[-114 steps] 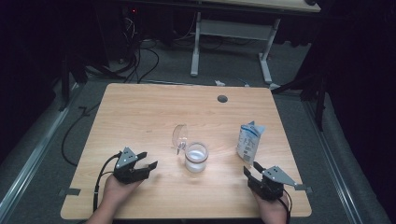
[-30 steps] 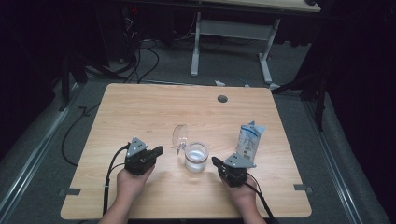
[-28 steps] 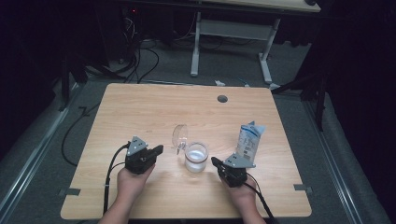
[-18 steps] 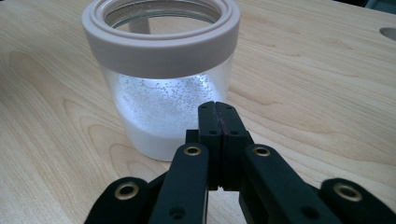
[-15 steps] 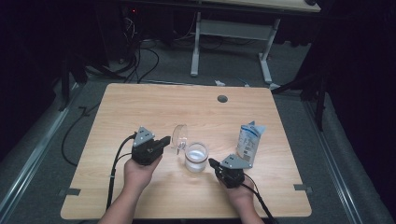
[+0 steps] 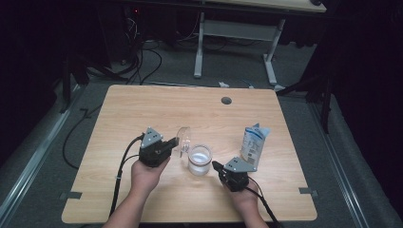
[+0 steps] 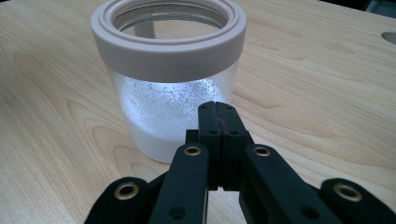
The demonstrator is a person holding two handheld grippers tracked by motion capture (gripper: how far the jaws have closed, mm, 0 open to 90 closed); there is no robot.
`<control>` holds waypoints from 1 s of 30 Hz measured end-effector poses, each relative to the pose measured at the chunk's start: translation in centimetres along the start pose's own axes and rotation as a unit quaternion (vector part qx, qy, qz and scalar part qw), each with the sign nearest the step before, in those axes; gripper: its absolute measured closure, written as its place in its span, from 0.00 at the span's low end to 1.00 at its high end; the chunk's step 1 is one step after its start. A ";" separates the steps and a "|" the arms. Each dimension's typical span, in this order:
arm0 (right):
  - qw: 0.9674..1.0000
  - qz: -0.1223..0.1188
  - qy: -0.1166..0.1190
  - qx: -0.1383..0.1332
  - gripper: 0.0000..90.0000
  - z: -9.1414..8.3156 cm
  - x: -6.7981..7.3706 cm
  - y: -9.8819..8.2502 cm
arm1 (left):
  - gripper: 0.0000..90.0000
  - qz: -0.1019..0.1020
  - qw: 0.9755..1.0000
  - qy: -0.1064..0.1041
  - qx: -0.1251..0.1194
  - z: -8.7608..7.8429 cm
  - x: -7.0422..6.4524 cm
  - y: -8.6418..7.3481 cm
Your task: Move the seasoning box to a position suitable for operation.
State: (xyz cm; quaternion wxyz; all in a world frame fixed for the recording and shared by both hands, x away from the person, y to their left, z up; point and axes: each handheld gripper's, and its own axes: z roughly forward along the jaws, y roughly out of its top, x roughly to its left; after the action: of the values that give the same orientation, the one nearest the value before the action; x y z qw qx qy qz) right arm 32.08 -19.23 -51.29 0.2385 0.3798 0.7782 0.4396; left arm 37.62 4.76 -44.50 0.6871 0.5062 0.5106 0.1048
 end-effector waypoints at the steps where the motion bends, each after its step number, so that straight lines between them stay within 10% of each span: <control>1: 1.000 0.000 0.000 0.000 1.00 0.0 0.0 0.0 | 1.00 0.000 1.000 -0.001 0.000 0.0 0.0 0.0; 30: 1.000 -0.003 0.003 0.001 1.00 0.0 0.1 0.0 | 1.00 0.007 1.000 0.002 0.027 -0.2 0.3 -2.8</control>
State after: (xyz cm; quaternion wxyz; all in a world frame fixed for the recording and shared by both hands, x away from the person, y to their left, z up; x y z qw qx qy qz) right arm 32.03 -19.18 -51.32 0.2377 0.3762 0.7806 0.4389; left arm 36.51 3.78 -46.89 0.6715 0.5279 0.5110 0.0963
